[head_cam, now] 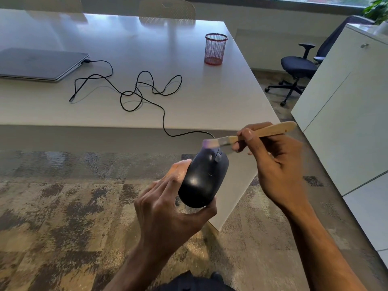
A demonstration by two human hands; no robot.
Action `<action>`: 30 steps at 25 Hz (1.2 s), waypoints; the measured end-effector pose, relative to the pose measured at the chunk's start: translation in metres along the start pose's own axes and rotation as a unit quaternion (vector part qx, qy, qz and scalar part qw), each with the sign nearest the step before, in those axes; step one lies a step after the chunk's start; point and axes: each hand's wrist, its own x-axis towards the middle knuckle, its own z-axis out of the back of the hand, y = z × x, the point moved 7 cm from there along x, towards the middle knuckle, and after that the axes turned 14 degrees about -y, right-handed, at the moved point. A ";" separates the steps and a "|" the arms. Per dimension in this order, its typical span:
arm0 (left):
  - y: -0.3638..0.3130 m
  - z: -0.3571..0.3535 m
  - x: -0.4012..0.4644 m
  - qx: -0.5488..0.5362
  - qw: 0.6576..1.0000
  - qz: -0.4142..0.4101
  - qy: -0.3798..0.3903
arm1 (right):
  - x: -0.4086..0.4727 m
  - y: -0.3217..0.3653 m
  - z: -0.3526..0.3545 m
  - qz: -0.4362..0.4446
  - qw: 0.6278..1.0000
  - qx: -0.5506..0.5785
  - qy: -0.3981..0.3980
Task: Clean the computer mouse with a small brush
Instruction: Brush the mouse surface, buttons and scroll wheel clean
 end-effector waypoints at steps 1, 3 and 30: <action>0.000 0.000 0.000 0.001 1.000 0.000 0.001 | 0.001 -0.001 0.002 0.011 0.999 -0.040 -0.019; 0.000 0.000 0.000 0.002 1.000 0.004 0.001 | 0.002 0.000 0.007 0.018 0.998 -0.045 -0.049; 0.008 0.004 0.007 -0.074 0.988 0.133 0.007 | -0.018 -0.024 0.039 -0.096 0.988 0.090 -0.080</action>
